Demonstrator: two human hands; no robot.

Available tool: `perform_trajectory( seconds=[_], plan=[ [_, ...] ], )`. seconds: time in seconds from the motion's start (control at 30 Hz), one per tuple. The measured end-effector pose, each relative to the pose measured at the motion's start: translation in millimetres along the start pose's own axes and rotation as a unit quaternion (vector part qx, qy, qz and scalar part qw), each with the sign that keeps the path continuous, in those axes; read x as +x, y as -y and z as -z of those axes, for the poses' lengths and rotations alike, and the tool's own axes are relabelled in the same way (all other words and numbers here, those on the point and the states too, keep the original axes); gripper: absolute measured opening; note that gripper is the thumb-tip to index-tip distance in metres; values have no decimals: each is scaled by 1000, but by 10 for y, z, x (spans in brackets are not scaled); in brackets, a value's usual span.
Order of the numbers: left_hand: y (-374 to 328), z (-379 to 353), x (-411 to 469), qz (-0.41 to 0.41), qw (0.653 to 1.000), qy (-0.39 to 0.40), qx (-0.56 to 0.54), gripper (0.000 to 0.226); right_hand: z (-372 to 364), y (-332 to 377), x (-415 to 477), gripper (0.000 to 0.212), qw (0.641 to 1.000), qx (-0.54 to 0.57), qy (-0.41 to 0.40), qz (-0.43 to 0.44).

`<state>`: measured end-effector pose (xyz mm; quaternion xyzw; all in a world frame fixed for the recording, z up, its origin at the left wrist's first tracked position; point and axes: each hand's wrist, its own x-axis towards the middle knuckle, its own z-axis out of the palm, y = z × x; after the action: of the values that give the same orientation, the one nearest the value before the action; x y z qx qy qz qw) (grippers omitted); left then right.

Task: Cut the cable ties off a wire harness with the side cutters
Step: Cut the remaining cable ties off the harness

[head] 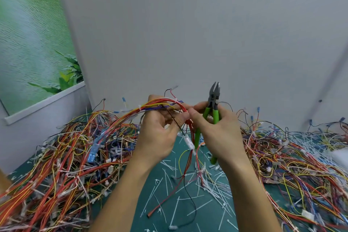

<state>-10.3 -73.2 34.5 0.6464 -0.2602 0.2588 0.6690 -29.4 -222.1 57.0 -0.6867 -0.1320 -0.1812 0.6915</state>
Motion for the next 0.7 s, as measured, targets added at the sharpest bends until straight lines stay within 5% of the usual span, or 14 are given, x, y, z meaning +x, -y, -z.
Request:
perform_trajectory(
  seconds=[0.37, 0.7],
  plan=[
    [-12, -55, -75, -87, 972, -47, 212, 22, 100, -5, 8, 15, 991, -116, -33, 57],
    [18, -74, -101, -74, 982, -19, 175, 17, 97, -18, 17, 15, 983, -164, -38, 68]
  ],
)
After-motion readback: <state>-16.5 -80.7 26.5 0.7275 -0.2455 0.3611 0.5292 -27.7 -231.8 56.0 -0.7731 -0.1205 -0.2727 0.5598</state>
